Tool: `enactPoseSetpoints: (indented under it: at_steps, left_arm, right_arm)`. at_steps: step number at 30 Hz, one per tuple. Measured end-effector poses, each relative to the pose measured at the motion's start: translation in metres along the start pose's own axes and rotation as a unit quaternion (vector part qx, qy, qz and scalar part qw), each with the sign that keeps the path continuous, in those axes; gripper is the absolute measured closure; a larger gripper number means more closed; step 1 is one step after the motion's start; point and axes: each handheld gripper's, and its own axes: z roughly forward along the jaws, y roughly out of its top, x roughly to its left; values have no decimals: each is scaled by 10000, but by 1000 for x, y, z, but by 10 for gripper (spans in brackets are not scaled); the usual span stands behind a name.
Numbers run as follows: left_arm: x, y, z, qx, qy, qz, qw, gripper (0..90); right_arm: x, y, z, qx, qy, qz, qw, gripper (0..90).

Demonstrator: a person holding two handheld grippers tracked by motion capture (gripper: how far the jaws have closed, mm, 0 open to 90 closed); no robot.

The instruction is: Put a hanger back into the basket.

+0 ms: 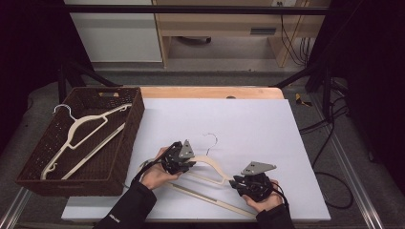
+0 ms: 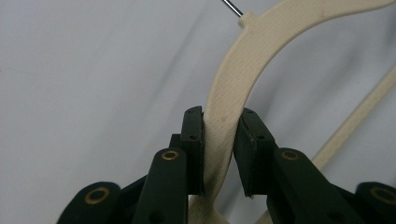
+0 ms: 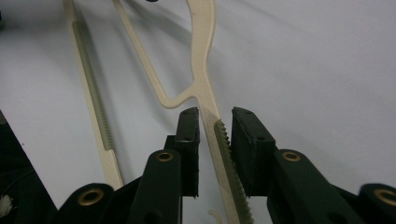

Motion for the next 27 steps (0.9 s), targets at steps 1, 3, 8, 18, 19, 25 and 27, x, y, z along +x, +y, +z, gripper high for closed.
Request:
enactPoseSetpoints:
  at_steps: [1,3,8,18,19,25,27]
  left_arm:
    - [-1,-2,-3,5,-1,4,10000,743]
    - [-5,-5,-8,-100,25,-84,9999,747]
    - [-11,-12,-20,-185,146,-106,9997,753]
    - [-22,-17,-32,-198,300,-147,9992,755]
    - [-22,-17,-32,-196,296,-133,9993,755]
    - [-24,-19,-33,-221,307,-169,9991,755]
    - [-26,-18,-33,-281,296,-241,9989,756]
  right_arm:
    - [-2,0,0,-59,71,-30,10000,698]
    - [-3,0,0,-98,157,14,9998,672]
    - [-2,2,3,-262,213,113,9994,550]
    - [-1,36,4,-865,677,106,9939,404]
    - [-1,39,7,-836,725,87,9938,409]
    - [-1,50,30,-556,1072,133,9926,499]
    - [1,52,36,-439,1123,76,9927,537]
